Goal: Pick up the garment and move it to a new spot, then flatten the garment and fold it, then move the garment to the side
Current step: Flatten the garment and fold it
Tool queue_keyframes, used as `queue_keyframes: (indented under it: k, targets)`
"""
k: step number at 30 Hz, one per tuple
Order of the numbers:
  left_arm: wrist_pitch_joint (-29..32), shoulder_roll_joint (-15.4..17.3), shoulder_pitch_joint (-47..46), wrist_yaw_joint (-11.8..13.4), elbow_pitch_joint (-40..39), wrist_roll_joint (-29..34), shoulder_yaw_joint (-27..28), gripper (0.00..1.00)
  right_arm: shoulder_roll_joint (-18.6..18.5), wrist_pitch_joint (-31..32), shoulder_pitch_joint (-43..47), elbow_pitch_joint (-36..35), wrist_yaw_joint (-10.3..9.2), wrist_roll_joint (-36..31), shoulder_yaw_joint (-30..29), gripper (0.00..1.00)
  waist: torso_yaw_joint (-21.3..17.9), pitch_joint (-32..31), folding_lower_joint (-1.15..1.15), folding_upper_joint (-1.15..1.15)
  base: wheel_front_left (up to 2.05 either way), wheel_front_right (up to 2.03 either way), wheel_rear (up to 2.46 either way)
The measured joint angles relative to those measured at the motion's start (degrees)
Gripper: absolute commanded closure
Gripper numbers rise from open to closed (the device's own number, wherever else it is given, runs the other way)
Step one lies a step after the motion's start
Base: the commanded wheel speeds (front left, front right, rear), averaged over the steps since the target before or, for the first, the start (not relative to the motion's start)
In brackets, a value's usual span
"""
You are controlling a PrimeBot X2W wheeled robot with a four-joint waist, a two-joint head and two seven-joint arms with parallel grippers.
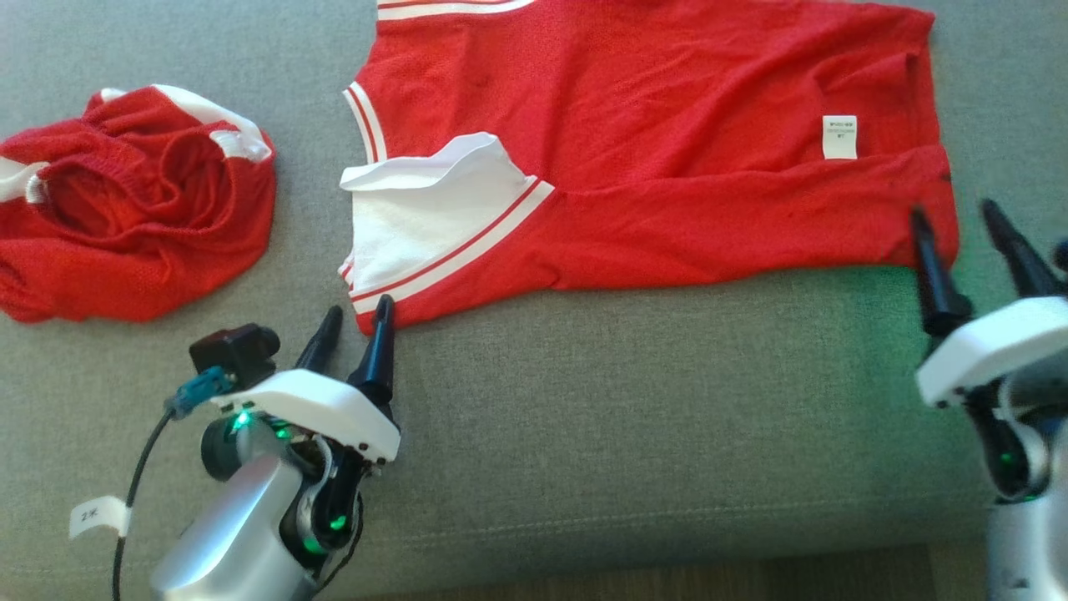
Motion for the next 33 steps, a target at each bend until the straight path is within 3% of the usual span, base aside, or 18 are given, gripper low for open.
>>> queue_keyframes:
  k: [5, 7, 8, 14, 19, 20, 21, 22, 23, 33]
  targets:
    - [0.9, -0.7, -1.1, -2.2, 1.7, 0.0, -0.4, 0.02, 0.1, 2.7, -0.8, 5.2, 0.00, 0.1, -4.6, 0.00, 0.3, 0.0, 0.00, 0.00, 0.00, 0.00, 0.00]
    - [1.0, -0.8, -1.5, -2.7, 2.1, 0.0, -0.5, 0.87, 0.1, 3.9, -1.9, 7.7, 0.00, -0.1, -5.6, 0.00, 0.4, 0.2, 0.00, 0.00, 0.00, 0.00, 0.00]
    - [1.0, -0.8, -1.8, -2.9, 2.4, 0.0, -0.6, 1.00, 0.1, 4.1, -2.6, 8.9, 0.00, -0.1, -5.9, 0.00, 0.5, 0.3, 0.01, 0.00, 0.00, 0.00, 0.00]
    - [0.5, -0.7, -2.5, -4.7, 3.6, 0.2, -1.4, 1.00, 0.2, 5.3, -7.4, 17.0, 0.00, -2.1, -8.3, 0.00, 1.2, -0.1, 0.02, 0.00, 0.00, 0.00, 0.00]
    - [-0.2, -0.3, -2.3, -4.7, 3.3, 1.6, -1.8, 1.00, 0.2, 7.5, -7.5, 21.6, 0.00, -3.0, -8.1, 0.04, 1.6, -0.4, 0.02, 0.00, 0.00, 0.00, 0.00]
    - [-0.2, -0.1, -2.3, -4.7, 3.0, 1.7, -1.8, 1.00, 0.1, 7.9, -7.9, 21.9, 0.00, -3.2, -8.1, 0.24, 1.7, -0.4, 0.01, 0.00, 0.00, 0.00, 0.00]
    - [-0.2, 0.1, -2.3, -4.7, 2.9, 1.8, -1.8, 1.00, 0.1, 8.4, -8.5, 22.4, 0.00, -3.2, -8.0, 0.56, 1.8, -0.4, 0.00, 0.00, 0.00, 0.00, 0.00]
    - [-0.2, 0.3, -2.3, -4.7, 2.8, 1.8, -1.8, 1.00, 0.0, 8.7, -8.9, 22.8, 0.00, -3.1, -7.7, 0.65, 1.9, -0.3, 0.00, 0.00, 0.00, 0.00, 0.00]
    - [-0.3, 0.6, -2.3, -4.7, 2.6, 1.8, -1.7, 1.00, 0.0, 8.9, -9.4, 23.0, 0.00, -3.1, -7.3, 1.00, 2.0, -0.3, 0.01, 0.00, 0.00, 0.00, 0.00]
    - [0.0, 3.9, -0.4, -4.4, -1.8, 1.8, -1.6, 1.00, 0.0, 10.5, -8.1, 20.5, 0.00, -3.6, -5.1, 1.00, 1.6, -1.1, 0.01, 0.00, 0.00, 0.00, 0.00]
